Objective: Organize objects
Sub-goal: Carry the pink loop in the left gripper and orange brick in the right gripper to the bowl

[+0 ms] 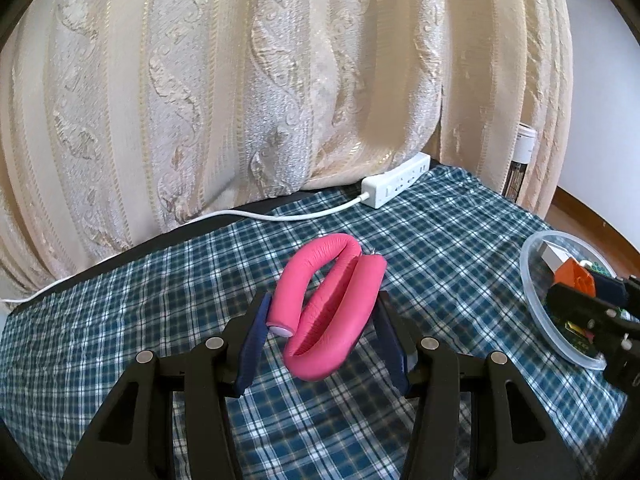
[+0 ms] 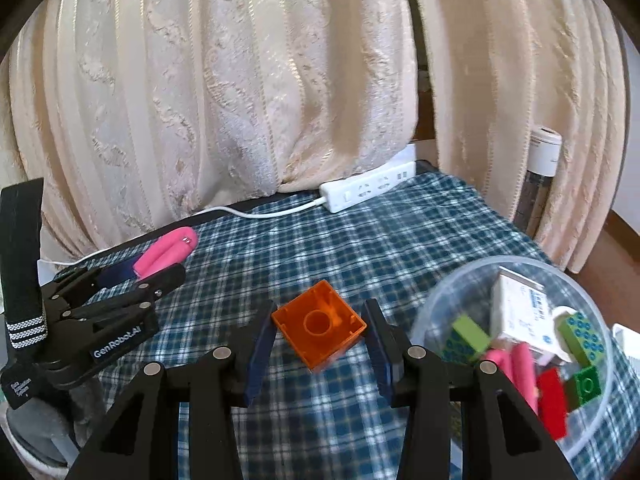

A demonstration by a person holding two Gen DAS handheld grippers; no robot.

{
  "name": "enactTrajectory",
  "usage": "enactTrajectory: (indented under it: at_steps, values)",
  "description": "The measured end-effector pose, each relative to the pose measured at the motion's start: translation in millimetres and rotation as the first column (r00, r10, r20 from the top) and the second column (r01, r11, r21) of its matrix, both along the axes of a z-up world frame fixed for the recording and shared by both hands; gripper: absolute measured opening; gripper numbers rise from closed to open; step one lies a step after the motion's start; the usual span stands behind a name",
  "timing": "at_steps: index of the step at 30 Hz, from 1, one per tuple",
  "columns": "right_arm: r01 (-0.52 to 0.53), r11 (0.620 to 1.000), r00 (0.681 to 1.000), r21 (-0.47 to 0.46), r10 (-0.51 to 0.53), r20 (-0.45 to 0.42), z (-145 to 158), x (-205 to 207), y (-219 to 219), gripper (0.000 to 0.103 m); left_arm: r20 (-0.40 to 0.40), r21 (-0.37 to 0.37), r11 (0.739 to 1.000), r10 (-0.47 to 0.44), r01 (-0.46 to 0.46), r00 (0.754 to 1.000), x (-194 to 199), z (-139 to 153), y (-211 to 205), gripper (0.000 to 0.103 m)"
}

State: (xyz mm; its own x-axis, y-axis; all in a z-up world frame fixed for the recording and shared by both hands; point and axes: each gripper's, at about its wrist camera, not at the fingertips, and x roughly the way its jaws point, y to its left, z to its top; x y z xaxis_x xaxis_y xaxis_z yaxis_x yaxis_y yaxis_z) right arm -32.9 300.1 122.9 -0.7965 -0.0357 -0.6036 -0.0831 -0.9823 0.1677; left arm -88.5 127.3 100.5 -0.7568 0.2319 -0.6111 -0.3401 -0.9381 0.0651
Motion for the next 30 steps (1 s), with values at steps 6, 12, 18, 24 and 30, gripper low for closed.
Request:
enactTrajectory:
  at_steps: [6,12,18,24,30]
  values:
    - [0.079,0.997,0.997,-0.010,-0.079,-0.011,2,19,33,0.046,-0.002,-0.010,1.000,-0.024,0.024,1.000,7,-2,9,0.053]
    - [0.176,0.984,0.984,-0.015,-0.177,-0.011,1,40,72,0.046,0.006,-0.027,0.998,-0.053,0.053,0.999,12,-6,20,0.053]
    - [0.279,0.960,0.960,-0.024,-0.279,0.008,-8,57,115,0.046,0.012,-0.034,0.997,-0.067,0.067,0.998,16,-9,26,0.053]
    - [0.329,0.943,0.944,-0.050,-0.328,0.033,-18,67,141,0.046,0.019,-0.039,0.997,-0.073,0.074,0.997,19,-10,31,0.053]
    - [0.324,0.945,0.946,-0.048,-0.323,0.037,-22,63,147,0.046,0.026,-0.037,0.996,-0.083,0.084,0.996,25,-10,35,0.053]
